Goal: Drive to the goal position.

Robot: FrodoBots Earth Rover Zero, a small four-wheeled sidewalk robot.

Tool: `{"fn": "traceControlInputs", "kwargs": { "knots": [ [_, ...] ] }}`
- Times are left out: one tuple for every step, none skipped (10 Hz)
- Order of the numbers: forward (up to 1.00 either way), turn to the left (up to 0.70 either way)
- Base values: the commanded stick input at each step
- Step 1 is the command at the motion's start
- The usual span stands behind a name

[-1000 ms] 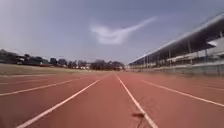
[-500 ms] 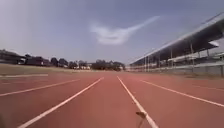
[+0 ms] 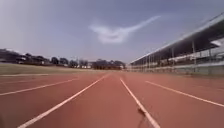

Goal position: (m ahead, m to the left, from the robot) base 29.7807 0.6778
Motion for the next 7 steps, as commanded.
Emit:
{"fn": "traceControlInputs", "kwargs": {
  "knots": [
    [0.7,0.0],
    [0.7,0.0],
    [0.7,0.0],
    [0.7,0.0],
    [0.7,0.0],
    [0.7,0.0],
    [0.7,0.0]
  ]
}}
